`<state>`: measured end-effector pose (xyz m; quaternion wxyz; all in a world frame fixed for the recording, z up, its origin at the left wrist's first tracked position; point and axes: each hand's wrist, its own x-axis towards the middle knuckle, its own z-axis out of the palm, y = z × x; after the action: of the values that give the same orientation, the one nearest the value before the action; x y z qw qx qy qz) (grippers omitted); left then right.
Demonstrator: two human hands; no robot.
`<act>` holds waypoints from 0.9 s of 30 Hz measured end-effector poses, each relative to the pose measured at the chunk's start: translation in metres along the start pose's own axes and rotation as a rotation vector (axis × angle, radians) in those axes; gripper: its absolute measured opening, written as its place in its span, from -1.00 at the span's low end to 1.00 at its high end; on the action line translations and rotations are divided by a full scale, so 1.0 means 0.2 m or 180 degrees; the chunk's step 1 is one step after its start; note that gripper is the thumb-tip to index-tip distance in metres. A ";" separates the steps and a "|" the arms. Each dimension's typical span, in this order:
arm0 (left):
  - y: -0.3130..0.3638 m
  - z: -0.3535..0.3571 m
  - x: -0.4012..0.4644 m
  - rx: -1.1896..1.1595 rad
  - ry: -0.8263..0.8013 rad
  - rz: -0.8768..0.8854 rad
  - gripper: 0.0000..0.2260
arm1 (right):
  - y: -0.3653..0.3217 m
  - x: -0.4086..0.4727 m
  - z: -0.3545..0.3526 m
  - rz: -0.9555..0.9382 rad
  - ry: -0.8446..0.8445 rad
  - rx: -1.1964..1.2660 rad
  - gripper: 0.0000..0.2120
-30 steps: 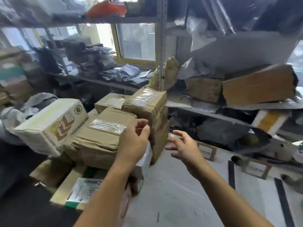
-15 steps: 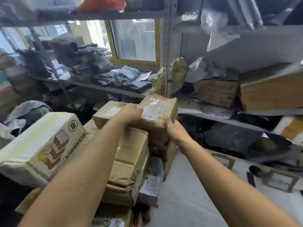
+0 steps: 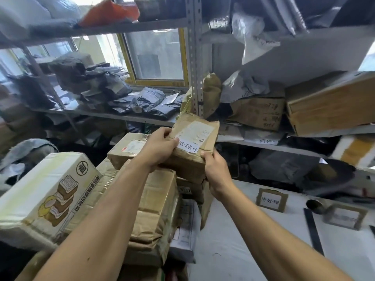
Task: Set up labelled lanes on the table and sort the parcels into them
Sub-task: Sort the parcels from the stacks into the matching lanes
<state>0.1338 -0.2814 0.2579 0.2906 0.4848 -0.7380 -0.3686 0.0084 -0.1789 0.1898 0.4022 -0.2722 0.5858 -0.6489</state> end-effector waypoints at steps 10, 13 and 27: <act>0.36 0.13 -0.31 -0.1092 -0.0710 0.0097 -0.67 | -0.24 -0.33 -0.38 -0.0554 0.0170 0.0396 -0.55; 0.39 0.30 -0.49 -0.1007 -0.0736 0.0161 -0.58 | -0.20 -0.48 -0.61 -0.0629 0.0281 0.0241 -0.49; 0.20 1.14 -1.54 -0.1425 -0.1408 -0.0425 -0.66 | 0.33 -1.31 -1.52 -0.0033 0.0472 -0.0090 -0.56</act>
<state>0.0445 0.0752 0.1415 0.1977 0.3643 -0.6504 -0.6365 -0.0897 0.2067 0.1065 0.3504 -0.2321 0.6216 -0.6610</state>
